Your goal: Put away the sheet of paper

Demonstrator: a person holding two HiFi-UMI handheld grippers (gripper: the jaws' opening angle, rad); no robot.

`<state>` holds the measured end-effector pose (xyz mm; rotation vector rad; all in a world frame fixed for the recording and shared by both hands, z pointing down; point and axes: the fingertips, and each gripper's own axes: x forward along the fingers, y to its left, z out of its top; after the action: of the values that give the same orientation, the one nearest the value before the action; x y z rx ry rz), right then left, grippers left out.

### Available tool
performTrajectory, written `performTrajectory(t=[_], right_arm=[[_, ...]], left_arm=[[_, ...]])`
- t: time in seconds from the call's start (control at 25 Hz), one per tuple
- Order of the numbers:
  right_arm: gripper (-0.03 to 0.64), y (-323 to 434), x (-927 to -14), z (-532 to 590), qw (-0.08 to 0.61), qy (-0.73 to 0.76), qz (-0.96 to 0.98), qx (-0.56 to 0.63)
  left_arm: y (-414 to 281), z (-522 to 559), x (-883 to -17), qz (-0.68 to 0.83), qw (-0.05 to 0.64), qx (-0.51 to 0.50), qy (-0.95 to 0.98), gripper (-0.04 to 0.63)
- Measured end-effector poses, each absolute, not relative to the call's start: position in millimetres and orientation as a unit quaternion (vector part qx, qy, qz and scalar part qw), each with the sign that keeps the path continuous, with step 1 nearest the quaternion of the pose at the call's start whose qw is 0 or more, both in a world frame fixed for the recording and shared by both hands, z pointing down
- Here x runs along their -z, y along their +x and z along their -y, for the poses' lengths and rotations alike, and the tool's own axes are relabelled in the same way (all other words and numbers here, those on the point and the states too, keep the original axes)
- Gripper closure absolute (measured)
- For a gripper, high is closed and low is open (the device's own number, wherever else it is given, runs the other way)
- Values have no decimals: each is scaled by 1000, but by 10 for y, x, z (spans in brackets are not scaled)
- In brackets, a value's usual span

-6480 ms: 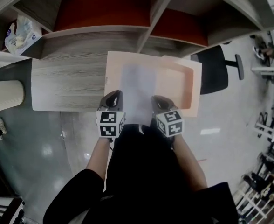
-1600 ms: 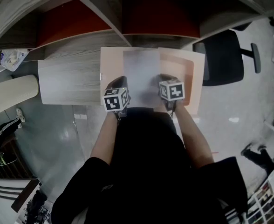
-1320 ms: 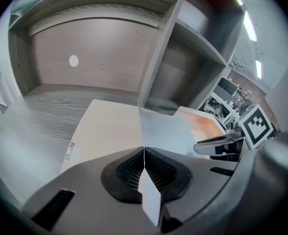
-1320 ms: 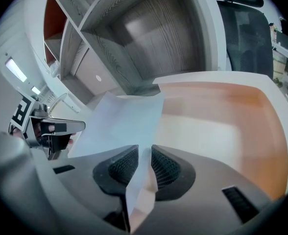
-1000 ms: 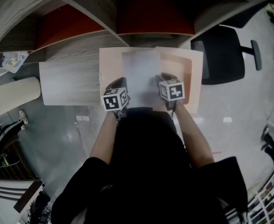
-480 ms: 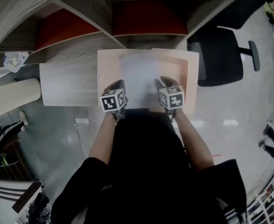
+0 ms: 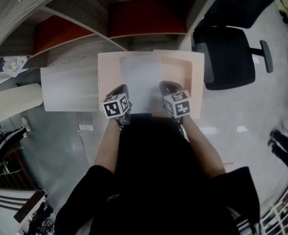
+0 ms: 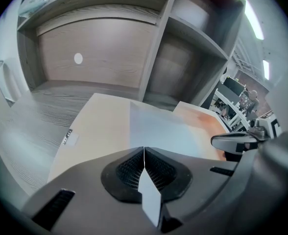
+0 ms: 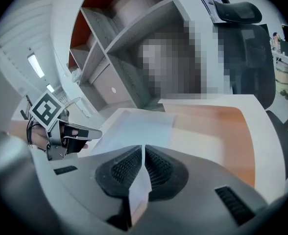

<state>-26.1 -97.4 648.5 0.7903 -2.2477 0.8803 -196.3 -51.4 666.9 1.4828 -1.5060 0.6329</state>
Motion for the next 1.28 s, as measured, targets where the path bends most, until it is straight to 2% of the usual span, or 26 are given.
performTrajectory(t=[0.16, 0.28, 0.36, 0.44, 0.88, 1.08, 1.28], right_arm=[[583, -235, -6462, 991, 288, 297, 846, -336], [583, -215, -6455, 988, 284, 297, 846, -339], [583, -212, -6458, 974, 283, 297, 846, -341], [583, -219, -6456, 952, 283, 295, 846, -341], [583, -245, -6447, 871, 296, 271, 855, -327], [583, -251, -6446, 844, 296, 265, 857, -329], [583, -237, -6443, 821, 295, 264, 859, -326]], left_arm=[[-2070, 466, -6589, 614, 430, -284, 598, 549], [-2130, 425, -6642, 602, 445, -296, 593, 543], [-2104, 428, -6721, 587, 468, -292, 593, 442], [-2066, 433, -6779, 575, 479, -295, 595, 420], [-1966, 364, -6929, 563, 509, -291, 582, 424], [-1984, 401, -6936, 579, 516, -272, 570, 505], [-1899, 454, -6924, 580, 517, -260, 574, 528]])
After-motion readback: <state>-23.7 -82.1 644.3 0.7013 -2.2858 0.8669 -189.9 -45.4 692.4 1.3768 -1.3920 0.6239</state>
